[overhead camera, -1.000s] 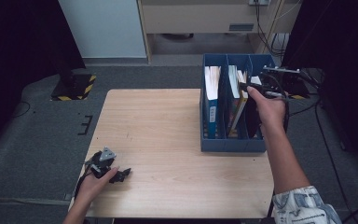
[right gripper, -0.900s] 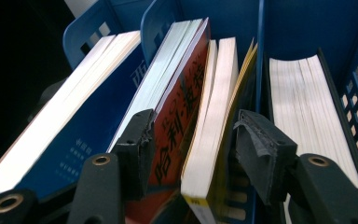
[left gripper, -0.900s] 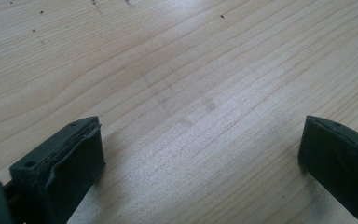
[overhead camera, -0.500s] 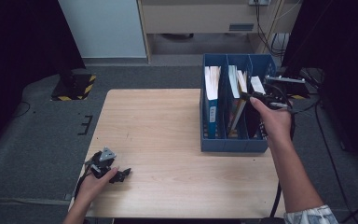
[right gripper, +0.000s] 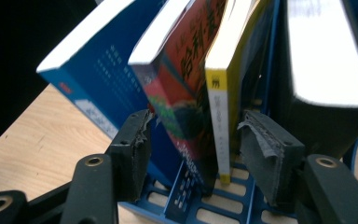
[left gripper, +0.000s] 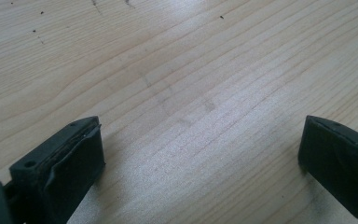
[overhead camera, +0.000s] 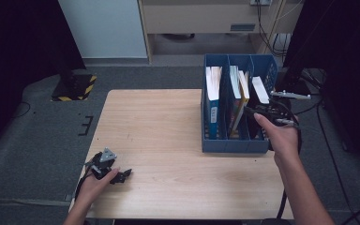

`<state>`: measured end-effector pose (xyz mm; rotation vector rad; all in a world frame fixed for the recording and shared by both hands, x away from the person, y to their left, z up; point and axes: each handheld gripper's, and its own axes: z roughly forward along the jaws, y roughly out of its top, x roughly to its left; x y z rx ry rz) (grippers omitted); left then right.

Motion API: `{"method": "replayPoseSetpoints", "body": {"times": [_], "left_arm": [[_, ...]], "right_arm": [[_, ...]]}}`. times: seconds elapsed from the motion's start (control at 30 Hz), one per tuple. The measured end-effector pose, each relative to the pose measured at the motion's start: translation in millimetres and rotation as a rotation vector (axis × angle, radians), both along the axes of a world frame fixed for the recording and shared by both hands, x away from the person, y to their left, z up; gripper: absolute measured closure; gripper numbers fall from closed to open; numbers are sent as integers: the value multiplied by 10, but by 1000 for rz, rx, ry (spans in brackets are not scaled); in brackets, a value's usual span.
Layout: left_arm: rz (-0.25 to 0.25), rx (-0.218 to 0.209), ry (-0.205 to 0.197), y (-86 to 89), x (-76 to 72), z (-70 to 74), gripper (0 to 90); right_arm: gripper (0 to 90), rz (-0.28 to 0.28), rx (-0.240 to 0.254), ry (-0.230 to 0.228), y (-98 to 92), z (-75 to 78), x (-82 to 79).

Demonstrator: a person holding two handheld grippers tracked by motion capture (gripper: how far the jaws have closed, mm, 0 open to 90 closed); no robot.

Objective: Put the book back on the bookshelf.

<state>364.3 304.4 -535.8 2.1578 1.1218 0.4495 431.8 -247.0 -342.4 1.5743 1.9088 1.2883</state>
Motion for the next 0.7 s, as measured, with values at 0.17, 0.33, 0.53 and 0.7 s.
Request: {"method": "replayPoseSetpoints", "body": {"times": [0.17,0.33,0.53,0.7], "left_arm": [[0,-1,0,0,0,-1,0],[0,-2,-3,1,-2,-3,0],[0,-2,-2,1,-2,-3,0],[0,-2,-3,1,-2,-3,0]], "right_arm": [[405,19,-2,10,30,-103,-55],[375,25,1,35,46,-213,-93],[343,34,-9,47,57,-300,-120],[322,36,-4,57,61,-376,-129]]}}
